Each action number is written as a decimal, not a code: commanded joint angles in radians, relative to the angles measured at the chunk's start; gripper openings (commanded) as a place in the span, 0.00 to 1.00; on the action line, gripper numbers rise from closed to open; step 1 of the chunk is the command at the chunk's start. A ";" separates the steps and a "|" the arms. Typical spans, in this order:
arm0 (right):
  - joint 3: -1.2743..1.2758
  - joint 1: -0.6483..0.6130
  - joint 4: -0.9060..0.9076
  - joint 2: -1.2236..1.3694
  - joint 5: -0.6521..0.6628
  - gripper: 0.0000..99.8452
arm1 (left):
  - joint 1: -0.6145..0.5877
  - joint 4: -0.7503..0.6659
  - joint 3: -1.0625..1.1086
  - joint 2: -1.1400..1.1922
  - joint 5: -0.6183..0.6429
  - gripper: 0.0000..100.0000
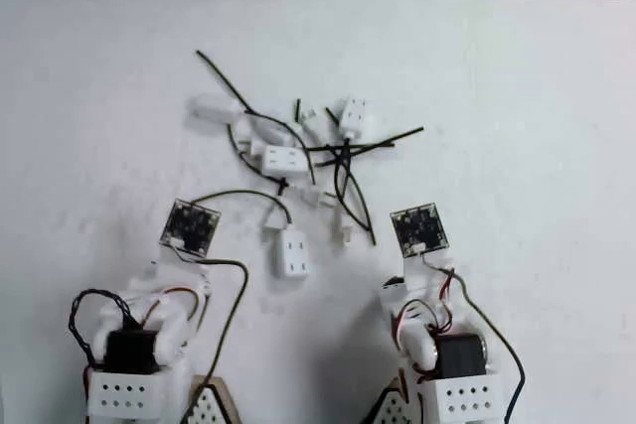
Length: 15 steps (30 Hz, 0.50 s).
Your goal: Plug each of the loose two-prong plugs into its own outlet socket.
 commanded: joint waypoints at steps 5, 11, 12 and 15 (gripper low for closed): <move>0.009 0.001 0.004 -0.012 -0.008 0.02 | 0.007 0.006 -0.005 -0.010 -0.009 0.02; 0.009 -0.001 0.004 -0.012 -0.008 0.02 | 0.012 0.006 -0.005 -0.010 -0.011 0.02; 0.009 -0.002 0.004 -0.012 -0.009 0.02 | 0.013 0.006 -0.005 -0.010 -0.012 0.02; 0.009 -0.002 0.004 -0.012 -0.008 0.02 | 0.013 0.006 -0.005 -0.010 -0.008 0.02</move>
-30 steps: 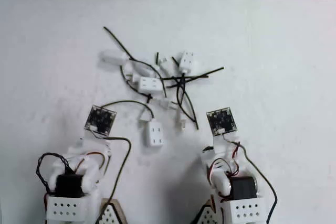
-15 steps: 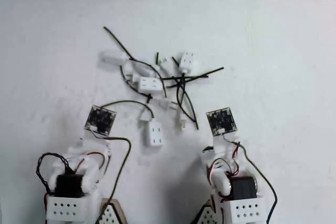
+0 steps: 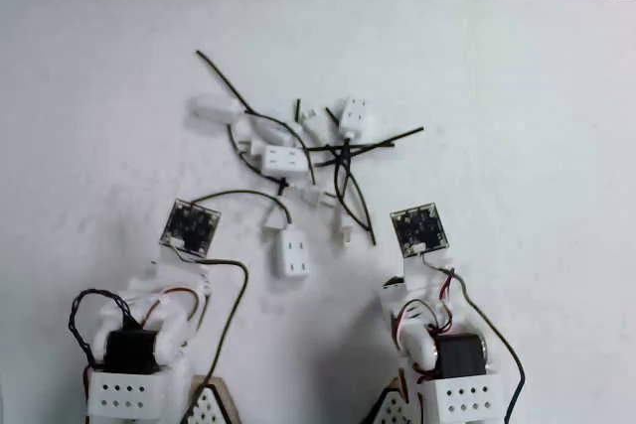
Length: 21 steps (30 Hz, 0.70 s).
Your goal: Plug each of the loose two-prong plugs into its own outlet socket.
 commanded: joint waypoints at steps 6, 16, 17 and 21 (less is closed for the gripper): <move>0.009 0.004 0.001 -0.013 -0.005 0.02 | 0.004 0.000 -0.054 -0.010 -0.014 0.02; -0.216 0.051 -0.099 -0.013 0.153 0.02 | 0.005 -0.101 -0.072 -0.010 -0.014 0.02; -0.241 0.045 -0.102 -0.013 0.176 0.02 | 0.005 -0.101 -0.071 -0.010 -0.014 0.02; -0.361 0.030 -0.154 -0.010 0.215 0.02 | 0.001 -0.098 -0.071 -0.010 -0.015 0.02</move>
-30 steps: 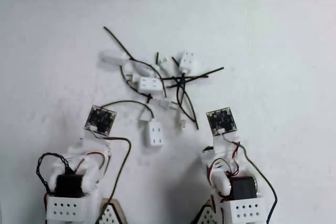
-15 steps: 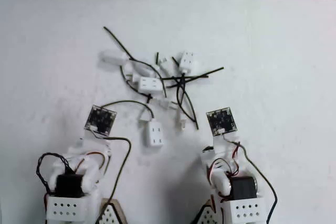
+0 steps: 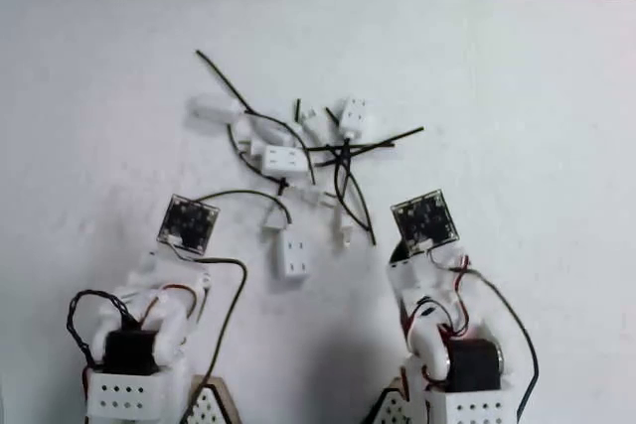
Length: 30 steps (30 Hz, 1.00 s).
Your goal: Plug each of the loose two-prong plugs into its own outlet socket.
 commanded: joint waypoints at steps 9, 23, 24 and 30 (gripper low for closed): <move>-0.462 -0.200 -0.053 0.524 0.026 0.02 | -0.059 -0.029 -0.057 -0.010 -0.011 0.02; -0.939 -0.438 0.054 1.392 -0.209 0.03 | -0.062 -0.049 -0.020 -0.010 -0.002 0.19; -0.961 -0.449 0.054 1.438 -0.219 0.05 | -0.062 -0.049 -0.018 -0.010 -0.002 0.20; -1.105 -0.458 0.094 1.673 -0.252 0.08 | -0.062 -0.049 -0.018 -0.010 -0.003 0.19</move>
